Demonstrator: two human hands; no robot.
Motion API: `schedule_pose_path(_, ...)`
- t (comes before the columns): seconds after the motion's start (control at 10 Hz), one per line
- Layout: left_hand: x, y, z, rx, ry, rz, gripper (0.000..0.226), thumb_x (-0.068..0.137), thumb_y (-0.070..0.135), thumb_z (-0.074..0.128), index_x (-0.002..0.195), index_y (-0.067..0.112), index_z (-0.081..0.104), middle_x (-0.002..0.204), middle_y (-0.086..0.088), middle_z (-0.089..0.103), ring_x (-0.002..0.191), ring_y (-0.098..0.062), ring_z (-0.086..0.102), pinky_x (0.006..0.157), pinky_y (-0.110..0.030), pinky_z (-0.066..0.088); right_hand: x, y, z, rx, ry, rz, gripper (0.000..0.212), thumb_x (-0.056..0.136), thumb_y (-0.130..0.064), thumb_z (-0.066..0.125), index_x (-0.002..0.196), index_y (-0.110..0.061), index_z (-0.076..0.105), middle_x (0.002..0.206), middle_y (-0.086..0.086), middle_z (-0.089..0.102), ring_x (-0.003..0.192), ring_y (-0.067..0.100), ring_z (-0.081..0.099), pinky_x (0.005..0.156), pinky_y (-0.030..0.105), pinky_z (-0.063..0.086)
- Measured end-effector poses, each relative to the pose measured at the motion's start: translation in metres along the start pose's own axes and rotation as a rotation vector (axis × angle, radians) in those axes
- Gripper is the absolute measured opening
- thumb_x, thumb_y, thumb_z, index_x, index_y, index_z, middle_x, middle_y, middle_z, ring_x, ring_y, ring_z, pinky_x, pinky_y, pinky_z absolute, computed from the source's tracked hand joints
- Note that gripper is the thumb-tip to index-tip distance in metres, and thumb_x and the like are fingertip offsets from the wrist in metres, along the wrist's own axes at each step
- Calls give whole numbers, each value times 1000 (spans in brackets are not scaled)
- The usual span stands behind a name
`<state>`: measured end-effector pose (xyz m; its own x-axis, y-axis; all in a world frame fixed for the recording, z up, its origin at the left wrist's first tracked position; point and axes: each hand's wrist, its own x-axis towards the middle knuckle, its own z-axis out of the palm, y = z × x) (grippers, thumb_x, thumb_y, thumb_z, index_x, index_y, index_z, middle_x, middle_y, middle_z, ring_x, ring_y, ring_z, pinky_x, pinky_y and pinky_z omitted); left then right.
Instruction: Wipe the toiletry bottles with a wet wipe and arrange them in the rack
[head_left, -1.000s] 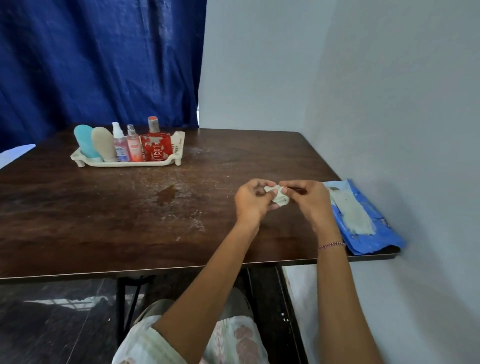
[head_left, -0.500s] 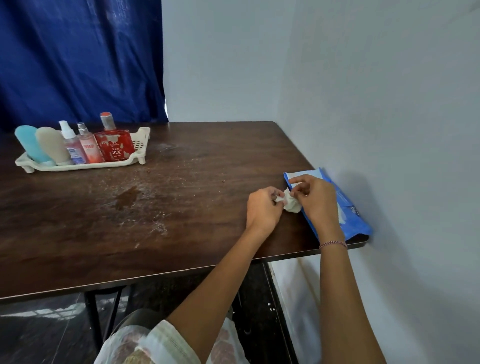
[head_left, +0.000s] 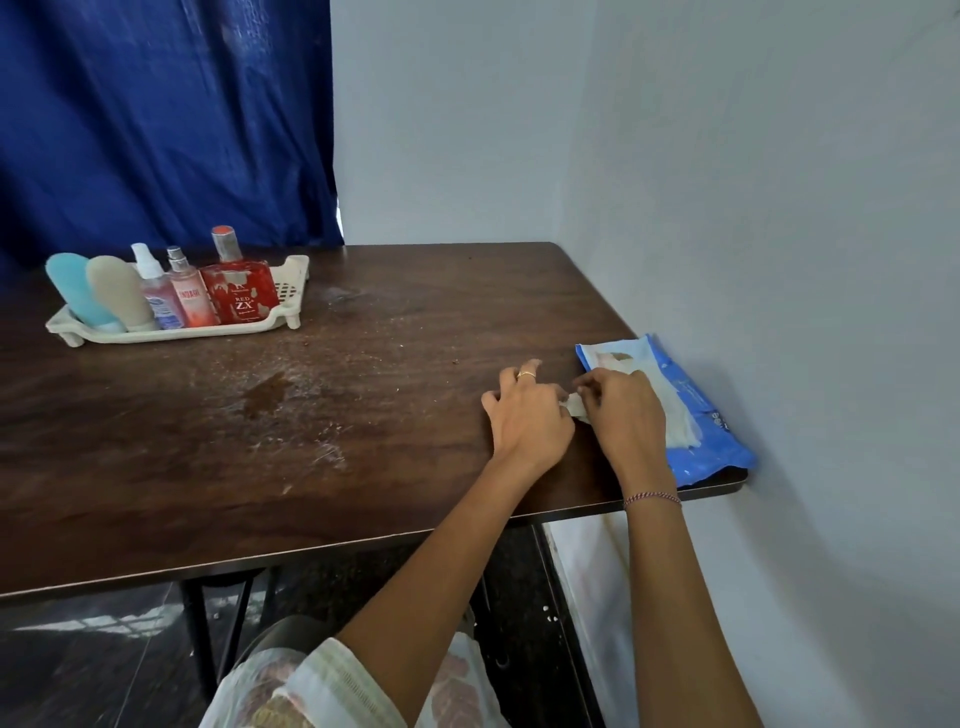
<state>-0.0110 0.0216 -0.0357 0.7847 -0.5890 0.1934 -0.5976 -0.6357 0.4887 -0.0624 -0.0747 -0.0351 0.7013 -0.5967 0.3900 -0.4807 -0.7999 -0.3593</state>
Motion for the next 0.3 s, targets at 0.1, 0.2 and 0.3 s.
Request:
schedule_pose_path(0.1,-2,-5,-3,-39,-36,17,36,92,17,47,124,25,62,157,-5,20,144,-23,11,114,-54,13,-2,-5,-1,-18,34,-12,22,94,-23,54,110,-15,67,108,8,65,103,22,52,72,27,44)
schedule_pose_path(0.2,-3,-11,-6,-9,-3,54,46,95,18,43,141,18,43,159,-8,12,148,-21,2,116,-55,2,-4,-15,-5,15,135,-50,24,95,-22,51,112,-12,66,110,9,62,104,23,48,75,30,45)
schedule_pose_path(0.3,-1,-18,-15,49,45,61,51,99,23,36,148,11,26,160,-10,9,148,-20,0,117,-51,-1,-4,-25,-3,69,150,-102,28,96,-17,48,117,-8,63,119,9,59,111,24,47,87,34,45)
